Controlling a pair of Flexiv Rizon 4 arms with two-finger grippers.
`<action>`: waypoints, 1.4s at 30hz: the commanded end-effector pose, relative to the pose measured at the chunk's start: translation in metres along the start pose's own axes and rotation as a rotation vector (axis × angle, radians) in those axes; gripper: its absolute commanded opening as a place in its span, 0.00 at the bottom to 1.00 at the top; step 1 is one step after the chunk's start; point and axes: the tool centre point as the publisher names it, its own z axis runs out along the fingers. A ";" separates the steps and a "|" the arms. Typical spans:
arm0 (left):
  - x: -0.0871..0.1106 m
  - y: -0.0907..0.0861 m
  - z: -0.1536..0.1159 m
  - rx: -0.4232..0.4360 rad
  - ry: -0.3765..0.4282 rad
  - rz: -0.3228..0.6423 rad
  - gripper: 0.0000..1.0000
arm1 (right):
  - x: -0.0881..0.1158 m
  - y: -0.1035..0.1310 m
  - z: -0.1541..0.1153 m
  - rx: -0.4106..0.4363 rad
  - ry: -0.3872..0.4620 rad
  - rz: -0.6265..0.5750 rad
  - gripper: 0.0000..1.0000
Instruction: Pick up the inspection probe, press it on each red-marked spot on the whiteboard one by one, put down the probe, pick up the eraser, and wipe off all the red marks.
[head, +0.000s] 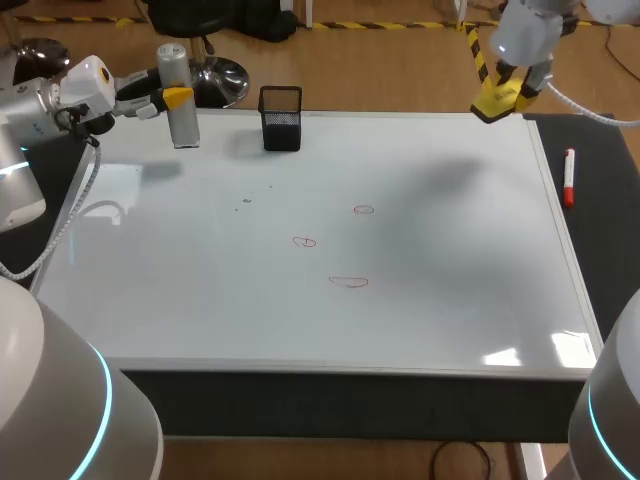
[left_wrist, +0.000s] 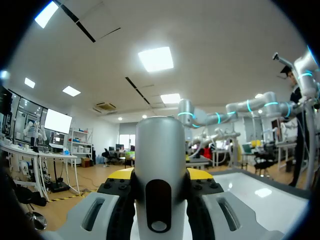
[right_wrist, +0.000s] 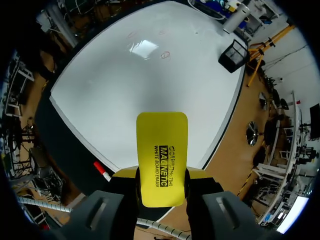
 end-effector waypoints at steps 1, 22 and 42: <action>0.000 -0.001 0.000 -0.001 -0.001 0.001 0.00 | -0.002 0.032 -0.005 0.022 0.014 -0.056 0.00; 0.000 -0.001 0.000 -0.001 -0.001 0.001 0.00 | 0.004 0.210 0.018 -0.080 0.003 -0.385 0.00; 0.000 -0.001 0.000 -0.001 -0.001 0.001 0.00 | -0.009 0.335 0.090 -0.111 0.104 -0.599 0.00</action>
